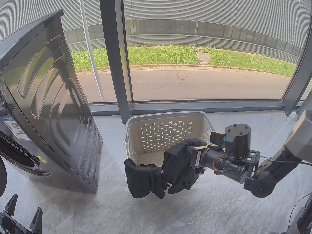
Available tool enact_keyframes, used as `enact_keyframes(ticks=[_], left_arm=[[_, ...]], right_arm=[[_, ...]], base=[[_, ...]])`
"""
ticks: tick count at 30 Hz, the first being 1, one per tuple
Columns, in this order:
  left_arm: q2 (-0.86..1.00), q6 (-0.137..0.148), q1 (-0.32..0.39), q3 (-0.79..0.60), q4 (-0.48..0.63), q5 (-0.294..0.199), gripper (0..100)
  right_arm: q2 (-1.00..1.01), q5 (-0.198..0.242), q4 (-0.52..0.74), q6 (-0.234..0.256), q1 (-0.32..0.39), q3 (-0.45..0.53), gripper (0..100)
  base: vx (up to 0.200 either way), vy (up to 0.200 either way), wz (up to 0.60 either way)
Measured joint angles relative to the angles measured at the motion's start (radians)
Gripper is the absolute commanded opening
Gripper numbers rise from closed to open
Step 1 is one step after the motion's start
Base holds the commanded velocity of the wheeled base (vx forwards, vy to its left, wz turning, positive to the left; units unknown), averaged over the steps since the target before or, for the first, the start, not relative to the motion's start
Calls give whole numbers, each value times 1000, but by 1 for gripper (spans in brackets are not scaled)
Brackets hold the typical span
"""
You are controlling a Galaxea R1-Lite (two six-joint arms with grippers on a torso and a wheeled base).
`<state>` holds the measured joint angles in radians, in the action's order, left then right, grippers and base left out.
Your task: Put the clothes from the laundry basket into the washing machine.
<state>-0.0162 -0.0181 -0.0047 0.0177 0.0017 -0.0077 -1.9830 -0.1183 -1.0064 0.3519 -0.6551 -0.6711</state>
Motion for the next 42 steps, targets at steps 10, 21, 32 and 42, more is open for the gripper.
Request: enact_keyframes(ticks=[10, 21, 32, 42], left_arm=[[0, 0, 0, 0, 0, 0, 100], [0, 2, 0, 0, 0, 0, 100], [0, -1, 0, 0, 0, 0, 100], [0, 0, 0, 0, 0, 0, 100]], right_arm=[[264, 7, -1, -111, 30, 81, 0], [413, -43, -49, -213, 101, 108, 0], [451, -33, -51, -214, 111, 127, 0], [456, -30, -91, -210, 109, 142, 0]], base=[[0, 0, 0], [-18, 0, 0], [-145, 0, 0], [0, 80, 0]])
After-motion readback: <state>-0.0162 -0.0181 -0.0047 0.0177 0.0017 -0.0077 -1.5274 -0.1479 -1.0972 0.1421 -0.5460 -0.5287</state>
